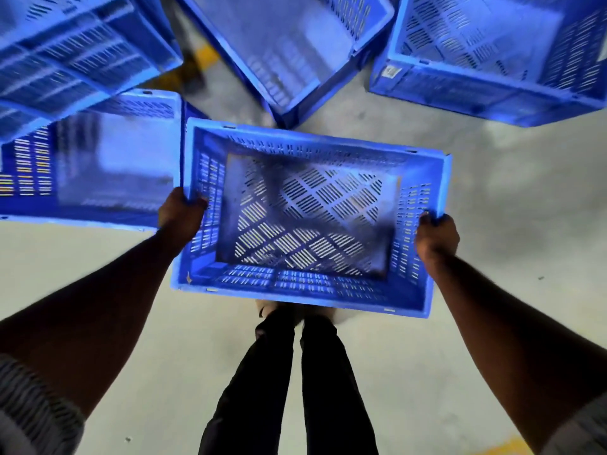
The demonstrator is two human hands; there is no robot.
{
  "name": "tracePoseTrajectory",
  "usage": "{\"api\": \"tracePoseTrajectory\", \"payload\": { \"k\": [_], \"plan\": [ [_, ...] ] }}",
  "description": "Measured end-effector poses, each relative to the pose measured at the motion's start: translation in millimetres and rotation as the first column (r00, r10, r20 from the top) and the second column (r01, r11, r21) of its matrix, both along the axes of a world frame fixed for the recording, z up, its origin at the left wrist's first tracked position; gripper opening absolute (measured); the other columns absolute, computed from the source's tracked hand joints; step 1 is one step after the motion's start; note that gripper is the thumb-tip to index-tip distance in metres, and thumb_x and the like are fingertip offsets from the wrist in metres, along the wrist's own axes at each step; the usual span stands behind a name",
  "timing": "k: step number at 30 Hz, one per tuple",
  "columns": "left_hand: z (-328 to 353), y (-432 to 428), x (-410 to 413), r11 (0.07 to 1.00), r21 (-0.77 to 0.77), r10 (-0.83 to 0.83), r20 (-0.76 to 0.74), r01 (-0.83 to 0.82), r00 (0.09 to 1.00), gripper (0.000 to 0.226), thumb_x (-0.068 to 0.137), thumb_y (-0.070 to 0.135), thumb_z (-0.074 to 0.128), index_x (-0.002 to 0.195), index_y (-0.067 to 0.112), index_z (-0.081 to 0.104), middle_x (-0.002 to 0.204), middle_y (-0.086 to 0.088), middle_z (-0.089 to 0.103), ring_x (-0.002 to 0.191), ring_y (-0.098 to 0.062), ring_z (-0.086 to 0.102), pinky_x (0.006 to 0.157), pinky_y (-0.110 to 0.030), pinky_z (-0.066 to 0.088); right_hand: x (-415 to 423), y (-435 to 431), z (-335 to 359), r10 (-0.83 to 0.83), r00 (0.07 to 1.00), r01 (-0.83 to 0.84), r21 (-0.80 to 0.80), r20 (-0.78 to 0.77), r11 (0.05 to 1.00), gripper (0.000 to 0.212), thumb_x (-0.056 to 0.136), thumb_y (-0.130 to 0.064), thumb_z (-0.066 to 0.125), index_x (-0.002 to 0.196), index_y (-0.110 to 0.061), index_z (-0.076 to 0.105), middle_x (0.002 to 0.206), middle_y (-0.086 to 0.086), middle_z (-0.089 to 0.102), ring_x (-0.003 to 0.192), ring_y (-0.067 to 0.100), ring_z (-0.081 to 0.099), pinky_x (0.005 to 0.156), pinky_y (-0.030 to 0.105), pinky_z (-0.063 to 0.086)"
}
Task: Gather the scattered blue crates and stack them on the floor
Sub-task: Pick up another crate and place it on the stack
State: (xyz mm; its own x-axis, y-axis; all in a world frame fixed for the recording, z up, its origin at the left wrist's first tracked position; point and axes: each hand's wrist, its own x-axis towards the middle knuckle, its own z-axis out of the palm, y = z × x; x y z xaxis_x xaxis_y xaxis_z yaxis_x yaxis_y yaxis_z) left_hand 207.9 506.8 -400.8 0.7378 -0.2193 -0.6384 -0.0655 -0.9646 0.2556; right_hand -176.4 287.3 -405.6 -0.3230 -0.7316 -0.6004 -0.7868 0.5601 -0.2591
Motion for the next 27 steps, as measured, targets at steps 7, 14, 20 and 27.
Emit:
{"api": "tracePoseTrajectory", "payload": {
  "k": [7, 14, 20, 27],
  "plan": [
    [90, 21, -12, 0.993, -0.112, 0.026, 0.029, -0.023, 0.999, 0.048, 0.076, 0.061, 0.050, 0.092, 0.015, 0.054, 0.083, -0.020, 0.066, 0.077, -0.039, 0.066, 0.070, -0.050, 0.056, -46, 7, 88, -0.134, 0.955, 0.130, 0.035, 0.264, 0.991, 0.025, 0.088, -0.048, 0.053, 0.074, -0.028, 0.049, 0.068, 0.002, 0.061, 0.055, 0.026, 0.058, 0.049, 0.035, 0.047],
    [186, 17, -15, 0.977, -0.214, 0.021, 0.010, -0.018, 1.000, 0.053, 0.078, 0.071, 0.053, 0.088, 0.018, 0.054, 0.078, -0.021, 0.063, 0.069, -0.038, 0.064, 0.065, -0.048, 0.057, -52, 8, 211, -0.117, 0.924, 0.154, -0.073, 0.365, 0.985, 0.026, 0.096, -0.037, 0.053, 0.075, -0.024, 0.045, 0.062, 0.005, 0.049, 0.038, 0.012, 0.042, 0.036, 0.019, 0.032],
    [265, 2, -31, 0.892, -0.434, 0.053, -0.175, -0.125, 0.983, 0.032, 0.086, 0.054, 0.052, 0.076, 0.023, 0.050, 0.056, 0.005, 0.048, 0.039, -0.010, 0.042, 0.045, -0.023, 0.035, -83, 12, 281, -0.161, 0.913, 0.208, -0.088, 0.374, 0.974, 0.057, 0.070, -0.076, 0.047, 0.073, -0.020, 0.054, 0.060, 0.005, 0.058, 0.048, 0.023, 0.047, 0.055, 0.037, 0.039],
    [345, -25, -55, 0.814, -0.567, -0.069, -0.307, -0.124, 0.949, 0.041, 0.103, 0.048, 0.029, 0.083, 0.023, 0.055, 0.059, 0.007, 0.050, 0.035, -0.003, 0.040, 0.038, -0.013, 0.029, -108, 27, 359, -0.213, 0.883, 0.308, -0.173, 0.419, 0.936, 0.047, 0.095, -0.053, 0.045, 0.068, -0.017, 0.058, 0.061, 0.008, 0.058, 0.044, 0.024, 0.048, 0.046, 0.031, 0.039]
  ]
}}
